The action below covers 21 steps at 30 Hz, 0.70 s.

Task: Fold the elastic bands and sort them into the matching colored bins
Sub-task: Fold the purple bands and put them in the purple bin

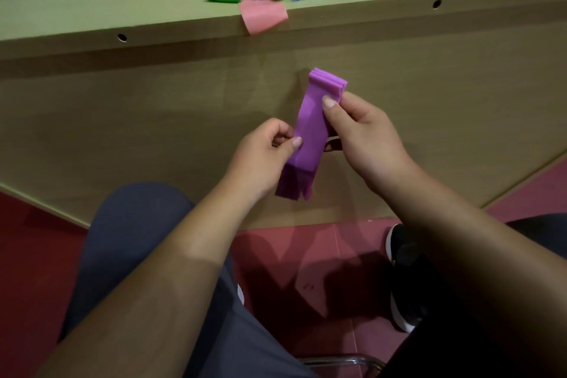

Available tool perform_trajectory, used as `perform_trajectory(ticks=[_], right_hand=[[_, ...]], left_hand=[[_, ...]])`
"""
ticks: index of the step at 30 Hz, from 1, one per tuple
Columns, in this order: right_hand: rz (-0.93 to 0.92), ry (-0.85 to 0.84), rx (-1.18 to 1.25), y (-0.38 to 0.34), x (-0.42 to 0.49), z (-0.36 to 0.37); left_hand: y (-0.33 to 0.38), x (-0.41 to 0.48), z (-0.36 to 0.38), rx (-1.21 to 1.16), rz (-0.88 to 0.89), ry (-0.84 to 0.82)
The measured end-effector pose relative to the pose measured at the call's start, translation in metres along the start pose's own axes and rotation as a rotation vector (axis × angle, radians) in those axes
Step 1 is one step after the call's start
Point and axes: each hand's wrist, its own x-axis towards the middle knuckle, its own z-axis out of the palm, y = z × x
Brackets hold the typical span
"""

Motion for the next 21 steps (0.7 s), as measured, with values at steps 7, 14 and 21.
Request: perform_trajectory(ticks=[7, 14, 21], right_hand=[[-0.02, -0.025, 0.017, -0.001, -0.001, 0.0], [-0.031, -0.038, 0.004, 0.0, -0.001, 0.0], [-0.05, -0.033, -0.021, 0.0, 0.001, -0.002]], left_hand=[[0.009, -0.003, -0.001, -0.068, -0.03, -0.035], [0.007, -0.004, -0.002, -0.034, -0.048, -0.048], [0.012, -0.007, -0.004, 0.103, 0.045, -0.003]])
